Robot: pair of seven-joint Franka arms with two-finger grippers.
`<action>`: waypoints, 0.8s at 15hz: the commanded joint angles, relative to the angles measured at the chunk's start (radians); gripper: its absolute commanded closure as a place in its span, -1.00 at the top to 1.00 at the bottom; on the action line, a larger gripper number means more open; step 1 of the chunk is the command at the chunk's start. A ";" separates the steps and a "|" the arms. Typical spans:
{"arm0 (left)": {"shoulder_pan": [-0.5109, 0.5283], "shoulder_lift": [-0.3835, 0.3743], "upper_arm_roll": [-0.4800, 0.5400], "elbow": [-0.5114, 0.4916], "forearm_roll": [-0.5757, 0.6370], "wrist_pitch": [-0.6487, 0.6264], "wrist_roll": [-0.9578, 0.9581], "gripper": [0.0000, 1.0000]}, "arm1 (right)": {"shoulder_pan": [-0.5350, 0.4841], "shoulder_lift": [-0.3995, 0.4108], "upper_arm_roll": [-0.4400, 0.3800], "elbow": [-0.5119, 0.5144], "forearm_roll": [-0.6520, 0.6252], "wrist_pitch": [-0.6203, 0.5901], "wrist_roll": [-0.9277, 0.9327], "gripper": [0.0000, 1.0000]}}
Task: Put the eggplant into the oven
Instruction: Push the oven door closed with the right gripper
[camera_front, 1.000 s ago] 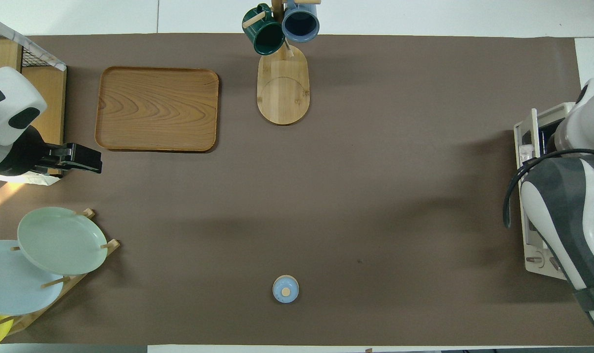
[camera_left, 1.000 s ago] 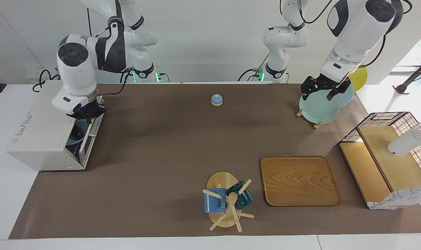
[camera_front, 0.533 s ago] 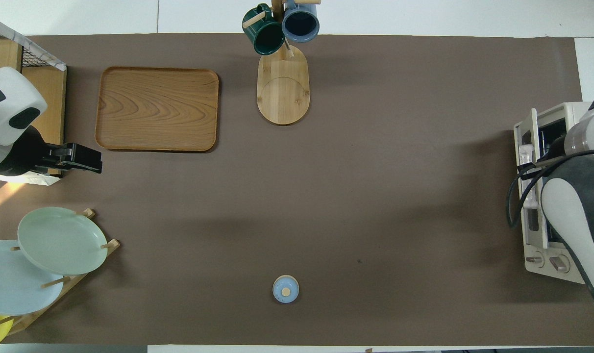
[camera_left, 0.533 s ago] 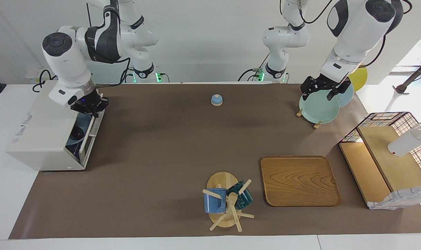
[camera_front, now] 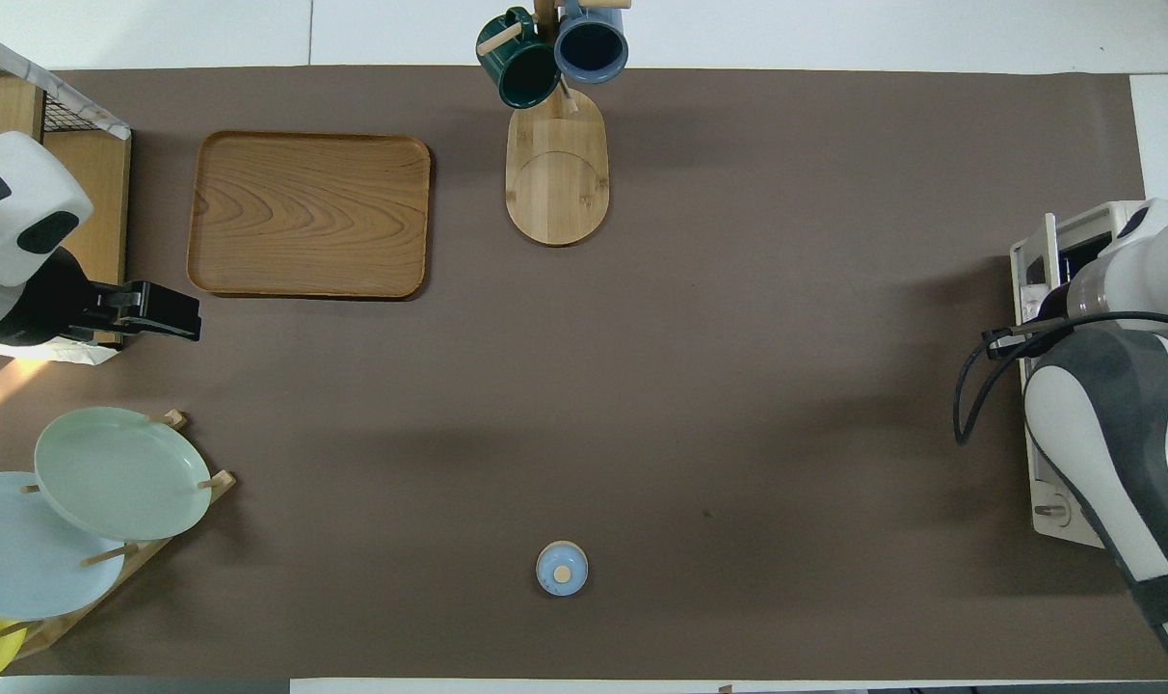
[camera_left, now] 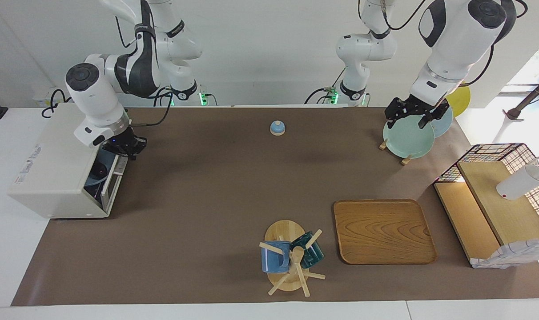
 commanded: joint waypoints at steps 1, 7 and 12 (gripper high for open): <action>0.008 -0.022 -0.002 -0.016 -0.001 0.003 -0.005 1.00 | -0.006 -0.027 0.008 -0.014 -0.046 0.005 -0.068 -1.00; 0.008 -0.022 -0.002 -0.016 -0.001 0.003 -0.005 1.00 | -0.017 -0.012 0.008 0.052 -0.081 -0.079 -0.139 -1.00; 0.008 -0.021 -0.002 -0.016 -0.001 0.003 -0.005 1.00 | -0.018 -0.021 0.008 0.063 -0.081 -0.104 -0.139 -0.90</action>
